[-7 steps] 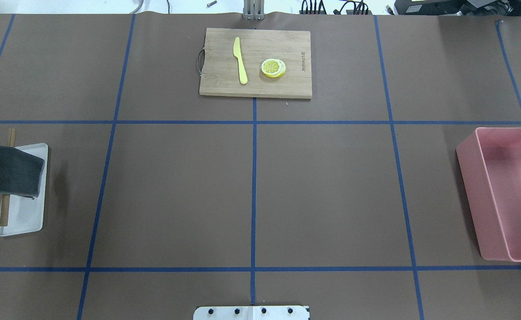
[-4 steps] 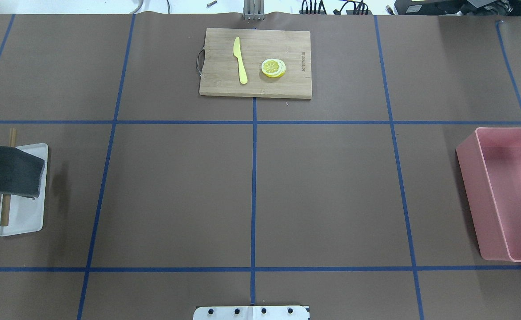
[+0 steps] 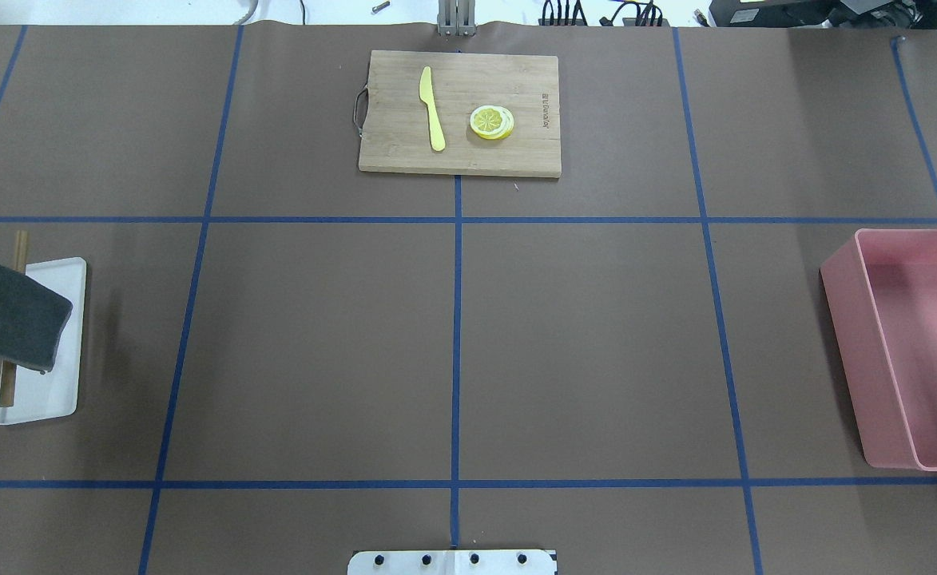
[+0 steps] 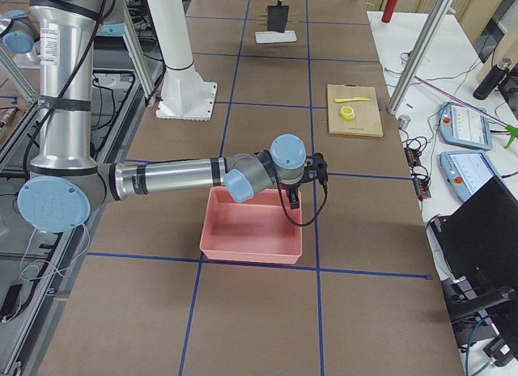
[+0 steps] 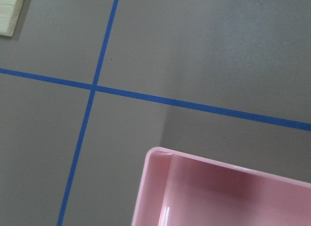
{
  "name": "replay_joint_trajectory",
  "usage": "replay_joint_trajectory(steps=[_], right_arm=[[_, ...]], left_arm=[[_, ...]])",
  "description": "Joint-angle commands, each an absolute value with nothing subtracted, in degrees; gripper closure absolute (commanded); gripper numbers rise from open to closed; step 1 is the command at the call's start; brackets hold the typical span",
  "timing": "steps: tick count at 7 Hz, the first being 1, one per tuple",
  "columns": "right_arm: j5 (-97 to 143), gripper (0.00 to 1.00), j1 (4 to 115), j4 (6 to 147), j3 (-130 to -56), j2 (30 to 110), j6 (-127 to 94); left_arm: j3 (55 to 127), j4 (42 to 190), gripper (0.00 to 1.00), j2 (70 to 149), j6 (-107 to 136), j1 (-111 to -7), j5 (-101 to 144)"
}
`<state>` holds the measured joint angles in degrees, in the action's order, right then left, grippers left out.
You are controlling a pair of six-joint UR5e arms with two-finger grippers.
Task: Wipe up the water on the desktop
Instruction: 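Grasp the grey cloth from the white tray with the left gripper, then carry the grey cloth toward the table center while the right gripper approaches it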
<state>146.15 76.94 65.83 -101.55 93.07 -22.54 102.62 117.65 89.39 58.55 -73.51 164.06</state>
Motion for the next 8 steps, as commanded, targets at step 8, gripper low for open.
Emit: replay_joint_trajectory(steps=[8], right_arm=[[88.94, 0.01, 27.22, 51.24, -115.22, 75.76, -65.57]], left_arm=[[97.56, 117.51, 1.00, 130.69, 111.26, -42.64, 130.26]])
